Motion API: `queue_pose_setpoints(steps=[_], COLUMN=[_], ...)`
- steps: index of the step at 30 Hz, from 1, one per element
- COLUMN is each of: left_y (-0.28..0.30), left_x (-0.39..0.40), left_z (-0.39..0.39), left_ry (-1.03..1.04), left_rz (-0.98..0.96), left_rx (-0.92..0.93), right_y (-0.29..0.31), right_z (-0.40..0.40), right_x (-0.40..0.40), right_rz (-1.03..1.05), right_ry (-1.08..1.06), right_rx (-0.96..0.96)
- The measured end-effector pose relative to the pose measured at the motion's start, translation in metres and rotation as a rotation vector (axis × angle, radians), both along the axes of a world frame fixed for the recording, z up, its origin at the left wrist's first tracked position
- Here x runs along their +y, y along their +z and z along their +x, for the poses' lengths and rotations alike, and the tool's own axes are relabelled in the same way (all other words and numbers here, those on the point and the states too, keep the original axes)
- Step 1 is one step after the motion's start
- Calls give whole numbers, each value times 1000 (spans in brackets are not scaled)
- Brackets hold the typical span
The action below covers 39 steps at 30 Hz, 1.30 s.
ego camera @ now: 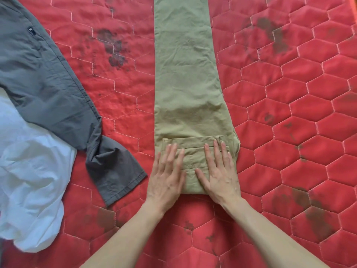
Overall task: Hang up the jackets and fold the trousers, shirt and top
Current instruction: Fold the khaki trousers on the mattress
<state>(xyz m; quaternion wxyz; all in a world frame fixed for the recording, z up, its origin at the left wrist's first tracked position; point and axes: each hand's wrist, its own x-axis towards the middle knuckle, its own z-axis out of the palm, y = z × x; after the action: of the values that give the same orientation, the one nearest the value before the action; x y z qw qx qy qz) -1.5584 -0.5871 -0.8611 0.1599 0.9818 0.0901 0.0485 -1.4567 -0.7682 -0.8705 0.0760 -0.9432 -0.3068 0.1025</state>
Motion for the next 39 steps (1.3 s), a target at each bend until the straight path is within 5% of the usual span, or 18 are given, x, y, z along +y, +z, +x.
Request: queue_pose_setpoints(steps=[3, 6, 15, 21, 25, 29, 34, 39], left_y=[-8, -14, 3, 24, 39, 68, 106, 113], left_x=[20, 39, 21, -4, -14, 2, 36, 57], left_z=[-13, -13, -8, -1, 1, -3, -12, -21], left_ry=[-389, -474, -406, -273, -112, -215, -252, -12], left_rz=[50, 103, 212, 242, 84, -67, -449, -827], left_rx=[121, 183, 316, 405, 520, 653, 500, 414], right_y=[2, -1, 17, 37, 49, 72, 106, 121], right_z=[10, 18, 39, 30, 25, 22, 14, 7], right_x=[-13, -39, -71, -56, -57, -75, -95, -95], right_rz=[23, 46, -50, -65, 147, 324, 383, 616], right_ry=[127, 304, 593, 519, 415, 375, 201, -98], right_rx=[-5, -38, 2, 1, -31, 10, 283, 506])
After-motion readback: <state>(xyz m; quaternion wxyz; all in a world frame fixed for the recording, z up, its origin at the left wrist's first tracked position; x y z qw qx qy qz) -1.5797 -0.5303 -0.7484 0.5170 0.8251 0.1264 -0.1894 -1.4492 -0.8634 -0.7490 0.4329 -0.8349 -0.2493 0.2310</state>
